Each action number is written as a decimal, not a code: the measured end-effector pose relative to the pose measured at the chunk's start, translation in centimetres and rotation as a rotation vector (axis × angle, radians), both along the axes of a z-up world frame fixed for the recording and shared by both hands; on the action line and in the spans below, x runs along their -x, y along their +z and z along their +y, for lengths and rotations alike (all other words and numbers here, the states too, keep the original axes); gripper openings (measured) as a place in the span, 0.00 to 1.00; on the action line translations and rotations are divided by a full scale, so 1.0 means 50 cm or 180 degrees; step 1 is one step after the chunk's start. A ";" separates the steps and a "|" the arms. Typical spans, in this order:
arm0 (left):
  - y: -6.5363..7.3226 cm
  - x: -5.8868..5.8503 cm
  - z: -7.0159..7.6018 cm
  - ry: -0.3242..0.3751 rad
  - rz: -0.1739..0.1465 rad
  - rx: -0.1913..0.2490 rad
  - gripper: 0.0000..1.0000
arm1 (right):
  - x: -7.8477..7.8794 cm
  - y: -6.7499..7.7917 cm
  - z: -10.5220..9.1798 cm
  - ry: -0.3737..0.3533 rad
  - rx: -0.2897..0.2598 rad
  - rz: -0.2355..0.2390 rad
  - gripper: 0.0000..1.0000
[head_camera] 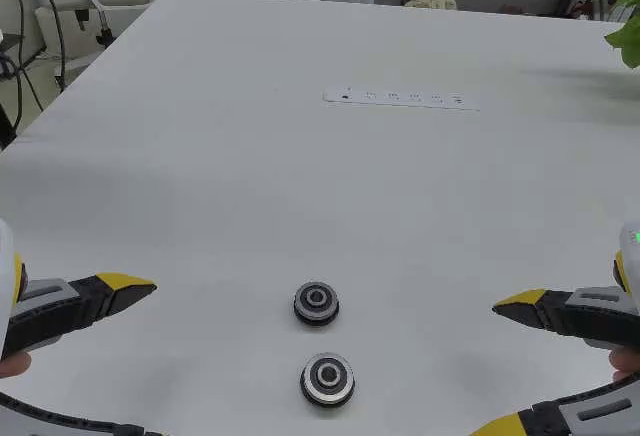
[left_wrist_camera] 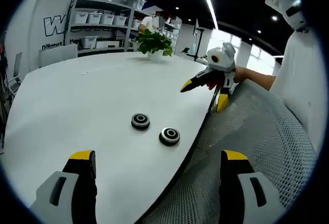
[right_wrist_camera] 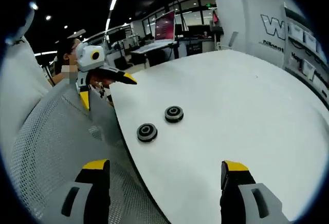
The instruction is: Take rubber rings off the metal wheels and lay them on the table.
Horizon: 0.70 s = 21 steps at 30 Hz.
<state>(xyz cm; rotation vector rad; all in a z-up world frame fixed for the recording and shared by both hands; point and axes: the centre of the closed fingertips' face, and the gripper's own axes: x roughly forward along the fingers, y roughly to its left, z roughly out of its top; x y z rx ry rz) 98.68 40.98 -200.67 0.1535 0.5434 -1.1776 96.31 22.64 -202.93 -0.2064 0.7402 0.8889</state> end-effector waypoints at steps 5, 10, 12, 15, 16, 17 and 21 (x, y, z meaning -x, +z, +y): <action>-0.003 0.003 -0.001 -0.0026 0.0021 -0.0017 0.99 | 0.001 0.001 0.002 0.0005 -0.0023 0.0009 0.82; -0.006 0.007 -0.003 -0.0056 0.0046 -0.0028 0.99 | 0.002 0.000 0.002 0.0004 -0.0013 0.0016 0.82; -0.005 0.007 -0.004 -0.0054 0.0050 -0.0017 0.99 | 0.002 -0.002 0.001 0.0001 -0.0003 0.0021 0.82; -0.004 0.007 -0.005 -0.0058 0.0042 -0.0013 0.99 | 0.001 -0.002 -0.002 -0.0016 0.0007 0.0020 0.81; -0.004 0.007 -0.005 -0.0061 0.0040 -0.0017 0.99 | 0.000 -0.002 -0.003 -0.0029 0.0006 0.0020 0.81; -0.005 0.007 -0.005 -0.0063 0.0041 -0.0023 0.99 | -0.001 -0.002 -0.005 -0.0041 0.0004 0.0017 0.81; -0.006 0.010 -0.006 -0.0087 0.0048 -0.0034 0.99 | -0.003 0.000 -0.006 -0.0068 -0.0013 0.0008 0.81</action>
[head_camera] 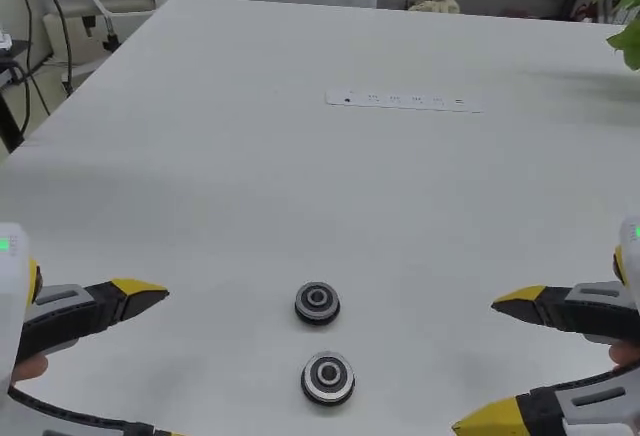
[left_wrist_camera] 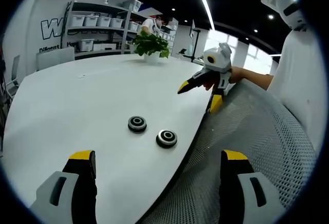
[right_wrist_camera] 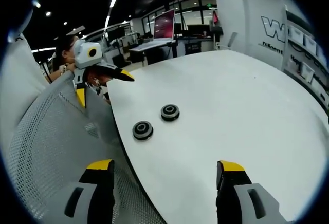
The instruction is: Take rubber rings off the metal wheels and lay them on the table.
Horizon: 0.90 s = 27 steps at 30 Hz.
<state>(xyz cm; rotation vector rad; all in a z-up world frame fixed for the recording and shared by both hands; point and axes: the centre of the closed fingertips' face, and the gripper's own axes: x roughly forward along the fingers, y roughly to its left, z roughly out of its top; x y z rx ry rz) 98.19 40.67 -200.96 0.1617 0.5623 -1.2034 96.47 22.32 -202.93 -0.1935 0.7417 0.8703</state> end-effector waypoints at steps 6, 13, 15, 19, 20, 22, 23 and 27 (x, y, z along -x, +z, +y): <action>0.001 -0.001 0.000 0.0012 -0.0002 0.0019 0.99 | 0.001 0.000 0.001 0.0008 -0.0003 0.0006 0.80; 0.001 -0.001 0.001 0.0018 -0.0001 0.0018 0.99 | -0.002 0.006 0.000 -0.0035 -0.0091 -0.0008 0.79; 0.001 -0.001 0.001 0.0018 0.0001 0.0017 0.99 | -0.001 0.006 0.002 -0.0020 -0.0092 0.0003 0.79; 0.000 -0.001 0.001 0.0019 -0.0001 0.0009 0.99 | 0.006 -0.001 0.007 0.0049 -0.0068 0.0044 0.78; 0.001 -0.001 0.001 0.0019 -0.0003 0.0009 0.99 | 0.006 -0.001 0.008 0.0059 -0.0061 0.0048 0.78; 0.000 -0.002 0.001 0.0020 -0.0002 0.0010 0.99 | 0.007 -0.002 0.008 0.0074 -0.0052 0.0052 0.78; 0.000 -0.001 0.001 0.0018 0.0003 0.0008 0.99 | 0.008 -0.003 0.008 0.0075 -0.0054 0.0059 0.78; -0.001 0.002 0.000 -0.0015 0.0014 -0.0007 0.99 | 0.009 -0.002 0.010 0.0076 -0.0067 0.0070 0.78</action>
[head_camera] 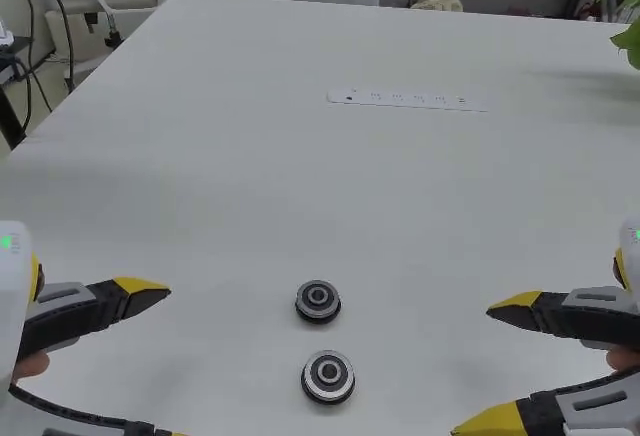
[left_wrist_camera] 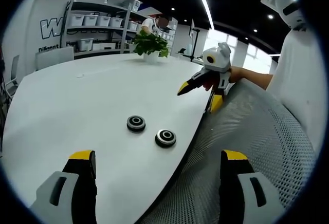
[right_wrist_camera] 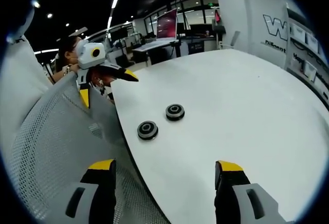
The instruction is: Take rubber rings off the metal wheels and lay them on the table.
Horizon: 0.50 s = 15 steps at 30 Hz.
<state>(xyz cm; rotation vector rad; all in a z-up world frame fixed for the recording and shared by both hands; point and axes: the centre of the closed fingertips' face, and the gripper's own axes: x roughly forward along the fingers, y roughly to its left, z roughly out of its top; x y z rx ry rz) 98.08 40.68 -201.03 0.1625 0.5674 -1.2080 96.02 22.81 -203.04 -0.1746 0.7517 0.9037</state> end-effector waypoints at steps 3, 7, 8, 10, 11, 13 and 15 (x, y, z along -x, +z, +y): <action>0.005 0.003 -0.004 -0.0029 -0.0003 0.0045 0.99 | 0.000 -0.001 0.000 -0.0001 0.0007 0.0005 0.78; 0.005 0.002 -0.003 -0.0003 0.0033 0.0070 0.99 | 0.000 -0.002 0.000 -0.0001 0.0010 0.0013 0.77; 0.005 0.001 -0.003 0.0006 0.0031 0.0079 0.99 | 0.000 -0.002 -0.001 -0.0001 0.0015 0.0014 0.77; 0.007 0.001 -0.004 0.0016 0.0030 0.0100 0.98 | 0.001 -0.002 -0.001 -0.0005 0.0015 0.0019 0.77; 0.007 0.001 -0.004 0.0014 0.0032 0.0101 0.98 | 0.001 -0.003 -0.001 -0.0006 0.0014 0.0023 0.77; 0.006 0.002 -0.003 0.0006 0.0031 0.0082 0.98 | 0.001 -0.003 0.000 -0.0002 0.0014 0.0027 0.77; 0.005 0.002 -0.003 -0.0002 0.0030 0.0071 0.98 | 0.002 -0.004 0.000 0.0002 0.0018 0.0030 0.77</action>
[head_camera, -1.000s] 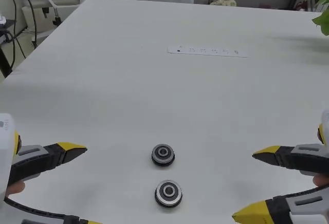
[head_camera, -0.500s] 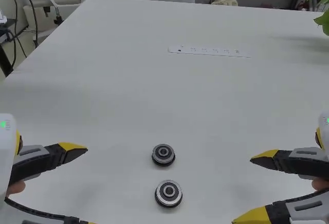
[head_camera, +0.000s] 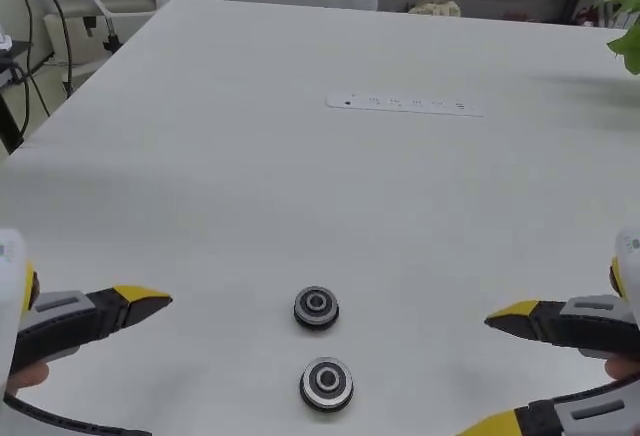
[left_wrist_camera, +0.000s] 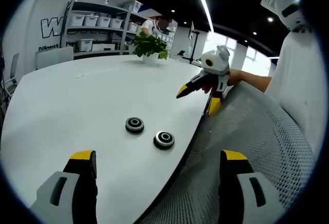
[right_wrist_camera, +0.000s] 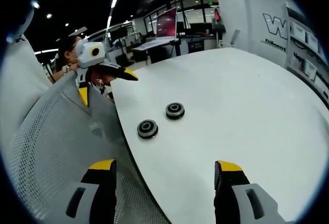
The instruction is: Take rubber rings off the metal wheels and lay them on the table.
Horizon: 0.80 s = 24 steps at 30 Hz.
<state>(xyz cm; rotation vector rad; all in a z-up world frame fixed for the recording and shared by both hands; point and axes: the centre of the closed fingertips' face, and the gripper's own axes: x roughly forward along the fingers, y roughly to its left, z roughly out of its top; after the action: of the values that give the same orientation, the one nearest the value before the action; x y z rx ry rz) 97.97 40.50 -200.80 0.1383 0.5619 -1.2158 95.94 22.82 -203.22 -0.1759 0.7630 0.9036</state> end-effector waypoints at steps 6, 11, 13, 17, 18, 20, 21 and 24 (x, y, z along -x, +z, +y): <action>-0.001 0.001 -0.001 -0.0018 0.0000 -0.0011 0.98 | -0.001 0.001 -0.001 -0.0009 -0.0009 -0.0004 0.77; -0.001 0.000 0.000 -0.0006 -0.0004 -0.0014 0.98 | -0.001 0.001 -0.001 -0.0008 -0.0011 -0.0006 0.76; -0.001 0.000 0.000 -0.0004 -0.0001 -0.0015 0.97 | -0.001 0.001 -0.001 -0.0007 -0.0017 -0.0003 0.76; 0.000 0.000 -0.001 -0.0009 -0.0006 -0.0009 0.97 | -0.001 0.002 -0.001 -0.0002 -0.0025 -0.0009 0.76; 0.001 0.002 -0.002 -0.0017 -0.0002 0.0002 0.97 | -0.001 0.002 -0.001 -0.0002 -0.0031 -0.0007 0.76; 0.005 0.005 -0.006 -0.0051 -0.0003 0.0043 0.98 | -0.001 0.001 0.000 -0.0001 -0.0036 0.0004 0.76; 0.007 0.006 -0.007 -0.0054 -0.0005 0.0057 0.98 | -0.001 0.001 0.000 0.0001 -0.0035 0.0006 0.75; 0.013 0.005 -0.009 -0.0042 -0.0007 0.0108 0.97 | -0.001 0.004 0.000 -0.0004 -0.0047 -0.0004 0.75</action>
<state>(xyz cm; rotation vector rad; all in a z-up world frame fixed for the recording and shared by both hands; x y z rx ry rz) 97.72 40.05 -200.16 0.1148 0.5391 -1.2373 96.01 22.80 -203.04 -0.1630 0.7550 0.9075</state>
